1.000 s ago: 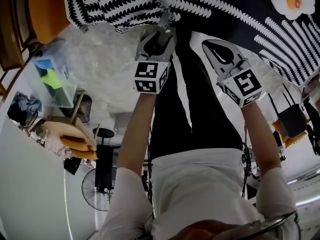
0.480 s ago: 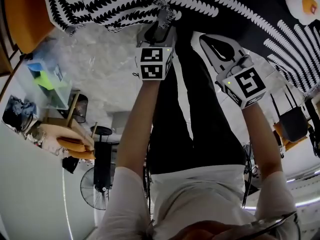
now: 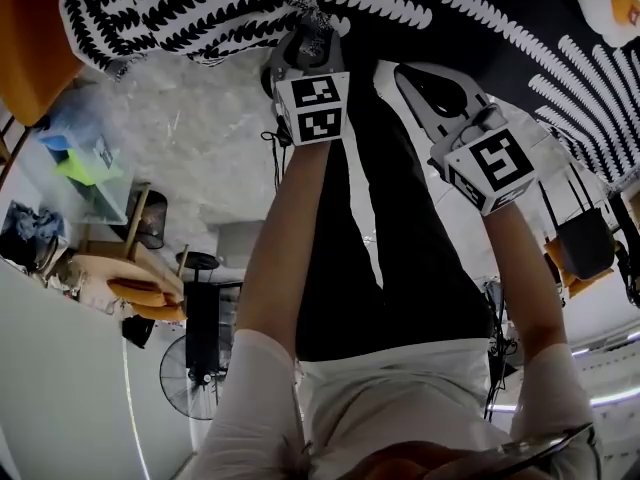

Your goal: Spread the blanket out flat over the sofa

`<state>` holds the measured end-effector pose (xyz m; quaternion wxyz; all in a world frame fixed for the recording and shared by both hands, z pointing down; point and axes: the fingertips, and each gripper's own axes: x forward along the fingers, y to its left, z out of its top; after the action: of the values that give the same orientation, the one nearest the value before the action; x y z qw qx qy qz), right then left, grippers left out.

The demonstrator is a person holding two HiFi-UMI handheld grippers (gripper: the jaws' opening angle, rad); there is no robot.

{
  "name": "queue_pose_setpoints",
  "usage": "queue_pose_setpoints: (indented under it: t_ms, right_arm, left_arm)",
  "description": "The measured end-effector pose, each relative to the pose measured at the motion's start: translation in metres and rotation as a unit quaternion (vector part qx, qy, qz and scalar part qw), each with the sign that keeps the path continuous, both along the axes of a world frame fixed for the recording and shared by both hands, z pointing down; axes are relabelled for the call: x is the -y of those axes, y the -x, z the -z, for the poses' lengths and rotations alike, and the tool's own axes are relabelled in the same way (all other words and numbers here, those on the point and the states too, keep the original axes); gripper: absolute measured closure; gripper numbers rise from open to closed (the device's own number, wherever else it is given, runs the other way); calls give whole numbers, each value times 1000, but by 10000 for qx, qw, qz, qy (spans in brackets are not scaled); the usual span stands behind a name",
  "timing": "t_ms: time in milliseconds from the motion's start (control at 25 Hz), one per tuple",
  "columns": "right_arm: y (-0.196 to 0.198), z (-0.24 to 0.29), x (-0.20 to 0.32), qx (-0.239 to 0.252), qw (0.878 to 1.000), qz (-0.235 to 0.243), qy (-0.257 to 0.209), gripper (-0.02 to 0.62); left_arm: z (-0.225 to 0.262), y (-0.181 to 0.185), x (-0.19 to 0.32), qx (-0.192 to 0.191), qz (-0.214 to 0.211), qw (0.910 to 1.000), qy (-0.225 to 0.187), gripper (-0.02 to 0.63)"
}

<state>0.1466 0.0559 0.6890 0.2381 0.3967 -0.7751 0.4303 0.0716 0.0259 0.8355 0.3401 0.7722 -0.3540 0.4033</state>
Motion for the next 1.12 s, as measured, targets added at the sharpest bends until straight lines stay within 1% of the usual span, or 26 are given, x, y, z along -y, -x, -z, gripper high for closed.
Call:
queue_pose_setpoints:
  t_ms: [40, 80, 120, 200, 240, 400, 560, 680, 880, 1000, 1120]
  right_arm:
    - [-1, 3, -1, -1, 10000, -14, 24, 594]
    - [-1, 6, -1, -4, 10000, -22, 57, 594]
    - [-2, 8, -1, -4, 9999, -28, 98, 594]
    - [-1, 14, -4, 3, 9998, -51, 174, 594]
    - [0, 16, -8, -1, 9998, -59, 188, 594]
    - [5, 8, -19, 20, 9999, -38, 130, 594]
    - [17, 6, -3, 18, 9999, 44, 113, 594]
    - [34, -1, 6, 34, 9999, 134, 73, 594]
    - [55, 20, 13, -21, 9996, 293, 2, 594]
    - [78, 20, 15, -12, 9989, 470, -37, 594]
    - [96, 15, 21, -23, 9975, 696, -83, 594]
  left_arm:
    - [4, 1, 2, -11, 108, 9999, -12, 447]
    - [8, 3, 5, -64, 227, 9997, 7, 462]
    - [11, 5, 7, -130, 328, 9994, 48, 493]
    - [17, 9, 7, -226, 380, 9989, 138, 560]
    - [19, 9, 4, -266, 333, 9989, 171, 569]
    - [16, 7, -10, -348, 158, 9991, 200, 578]
    - [23, 15, 0, -433, 231, 9987, 112, 580]
    - [27, 27, 6, -488, 235, 9985, 7, 581]
    - [64, 37, 14, -722, 282, 9968, -215, 581]
    - [70, 57, 18, -779, 295, 9959, -347, 581]
    - [71, 78, 26, -833, 480, 9945, -419, 581]
